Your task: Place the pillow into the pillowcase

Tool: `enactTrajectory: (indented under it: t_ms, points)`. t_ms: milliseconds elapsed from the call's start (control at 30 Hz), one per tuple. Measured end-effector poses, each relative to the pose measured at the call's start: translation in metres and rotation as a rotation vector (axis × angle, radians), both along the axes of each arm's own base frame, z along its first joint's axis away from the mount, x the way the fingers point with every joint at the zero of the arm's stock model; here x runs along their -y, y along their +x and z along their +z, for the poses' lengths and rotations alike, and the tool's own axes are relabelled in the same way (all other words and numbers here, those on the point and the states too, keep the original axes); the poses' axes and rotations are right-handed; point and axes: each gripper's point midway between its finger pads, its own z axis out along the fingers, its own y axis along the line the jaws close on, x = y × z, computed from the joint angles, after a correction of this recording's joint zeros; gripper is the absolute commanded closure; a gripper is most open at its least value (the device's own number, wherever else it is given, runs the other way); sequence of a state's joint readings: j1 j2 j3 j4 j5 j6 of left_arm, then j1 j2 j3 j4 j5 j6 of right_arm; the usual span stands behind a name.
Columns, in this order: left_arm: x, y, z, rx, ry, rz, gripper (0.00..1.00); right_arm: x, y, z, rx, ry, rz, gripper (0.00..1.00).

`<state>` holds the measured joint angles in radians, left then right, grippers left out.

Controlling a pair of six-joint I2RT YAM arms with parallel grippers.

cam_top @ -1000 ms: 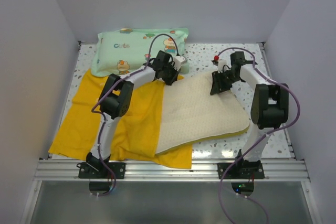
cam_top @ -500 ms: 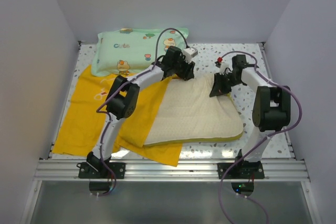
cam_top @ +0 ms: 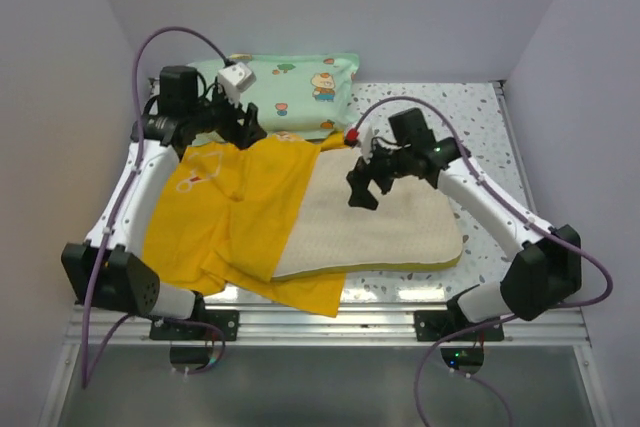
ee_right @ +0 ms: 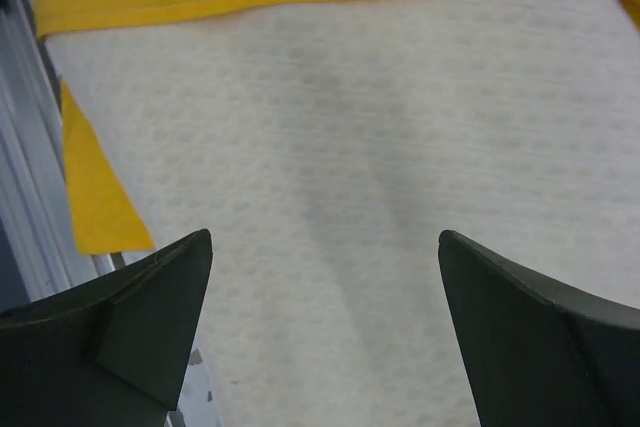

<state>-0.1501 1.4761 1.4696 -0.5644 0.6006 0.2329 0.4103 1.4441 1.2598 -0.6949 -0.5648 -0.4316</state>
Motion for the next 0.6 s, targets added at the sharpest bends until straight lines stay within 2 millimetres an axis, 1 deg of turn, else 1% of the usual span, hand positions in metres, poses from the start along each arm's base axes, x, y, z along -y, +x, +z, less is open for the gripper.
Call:
enactTrajectory:
  t_ms: [33,67,100,167,233,300,367,433,533,600]
  points:
    - [-0.005,-0.016,-0.001,0.003,0.023,-0.018,0.23,-0.014,-0.013,-0.004,0.004,-0.006,0.057,0.01]
    - [-0.008,-0.035,-0.01,-0.01,0.053,-0.049,0.23,-0.028,-0.028,-0.011,-0.003,-0.02,0.112,0.01]
    - [-0.01,-0.053,-0.02,-0.025,0.082,-0.083,0.23,-0.04,-0.042,-0.022,-0.018,-0.039,0.159,0.02]
    - [-0.015,-0.087,-0.043,-0.073,0.14,-0.156,0.23,-0.055,-0.064,-0.045,-0.051,-0.093,0.22,0.01]
    - [-0.021,-0.113,-0.064,-0.107,0.188,-0.201,0.23,-0.071,-0.08,-0.066,-0.069,-0.146,0.269,0.01]
    - [-0.029,-0.129,-0.078,-0.12,0.234,-0.211,0.25,-0.086,-0.092,-0.081,-0.076,-0.179,0.306,0.02]
    - [-0.036,-0.138,-0.085,-0.129,0.256,-0.198,0.25,-0.1,-0.099,-0.094,-0.078,-0.195,0.324,0.02]
    - [-0.041,-0.14,-0.089,-0.137,0.257,-0.17,0.27,-0.11,-0.102,-0.111,-0.109,-0.226,0.312,0.01]
    - [-0.046,-0.136,-0.097,-0.158,0.253,-0.134,0.28,-0.125,-0.084,-0.139,-0.203,-0.267,0.221,0.01]
    - [-0.048,-0.135,-0.106,-0.177,0.262,-0.122,0.28,-0.133,-0.064,-0.149,-0.285,-0.26,0.138,0.02]
